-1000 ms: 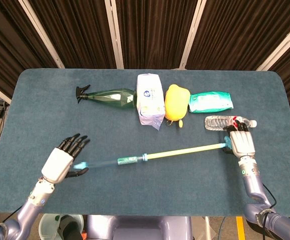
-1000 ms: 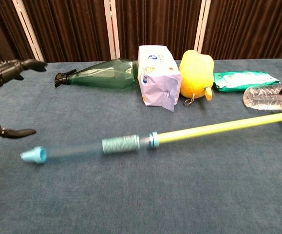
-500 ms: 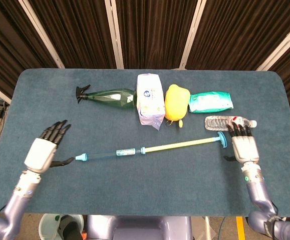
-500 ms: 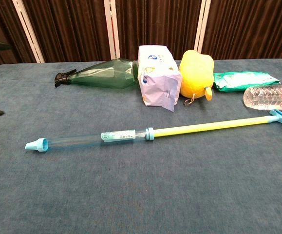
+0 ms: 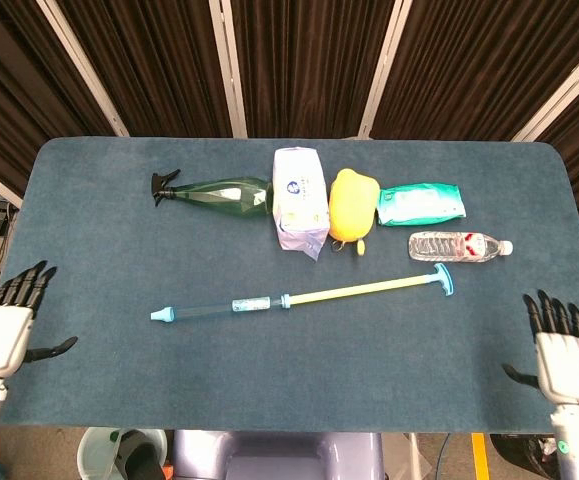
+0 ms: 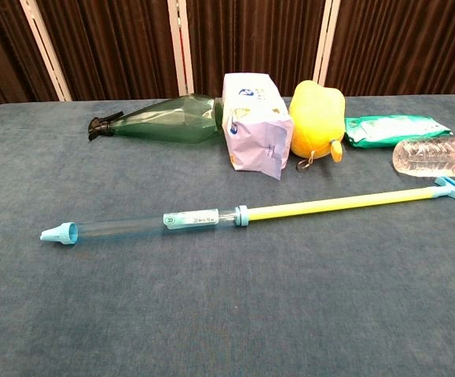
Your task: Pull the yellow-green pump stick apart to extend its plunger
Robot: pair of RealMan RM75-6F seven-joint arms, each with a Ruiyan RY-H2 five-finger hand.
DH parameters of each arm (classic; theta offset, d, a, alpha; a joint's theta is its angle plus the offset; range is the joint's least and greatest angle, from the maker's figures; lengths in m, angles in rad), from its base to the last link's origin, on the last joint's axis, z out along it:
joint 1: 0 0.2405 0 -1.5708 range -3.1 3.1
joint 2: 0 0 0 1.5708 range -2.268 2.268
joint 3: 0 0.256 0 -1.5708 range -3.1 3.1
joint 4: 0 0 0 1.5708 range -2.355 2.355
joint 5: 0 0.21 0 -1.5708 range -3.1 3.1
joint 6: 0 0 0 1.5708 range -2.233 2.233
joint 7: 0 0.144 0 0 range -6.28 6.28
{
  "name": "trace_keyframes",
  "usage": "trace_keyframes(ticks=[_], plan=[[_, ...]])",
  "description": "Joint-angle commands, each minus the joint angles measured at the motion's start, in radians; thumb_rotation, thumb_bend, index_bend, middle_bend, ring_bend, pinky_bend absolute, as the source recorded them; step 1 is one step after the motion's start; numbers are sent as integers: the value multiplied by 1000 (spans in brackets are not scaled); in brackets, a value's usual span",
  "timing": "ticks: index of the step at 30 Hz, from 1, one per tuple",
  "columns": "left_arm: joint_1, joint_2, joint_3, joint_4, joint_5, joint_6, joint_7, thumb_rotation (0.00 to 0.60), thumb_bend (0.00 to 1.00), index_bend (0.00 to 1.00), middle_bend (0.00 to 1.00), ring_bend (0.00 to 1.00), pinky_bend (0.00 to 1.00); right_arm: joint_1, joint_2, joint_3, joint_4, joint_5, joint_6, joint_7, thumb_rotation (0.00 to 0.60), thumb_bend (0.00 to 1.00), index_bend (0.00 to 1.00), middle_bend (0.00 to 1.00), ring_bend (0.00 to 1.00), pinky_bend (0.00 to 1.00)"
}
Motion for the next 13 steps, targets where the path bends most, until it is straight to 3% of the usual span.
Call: trace_keyframes(ticks=[1, 5, 13], plan=[[27, 8, 3, -34, 24, 49, 46, 600, 47, 0, 0, 51, 137, -15, 3, 3, -9, -12, 17, 10, 600, 130, 0, 0, 0, 0], [40, 15, 9, -3, 48, 59, 10, 600, 46, 0, 0, 51, 137, -9, -2, -1, -16, -27, -10, 5, 600, 58, 0, 0, 0, 0], [61, 19, 0, 29, 65, 83, -41, 600, 47, 0, 0, 51, 137, -2, -12, 16, -2, -24, -34, 6, 600, 46, 0, 0, 0, 0]])
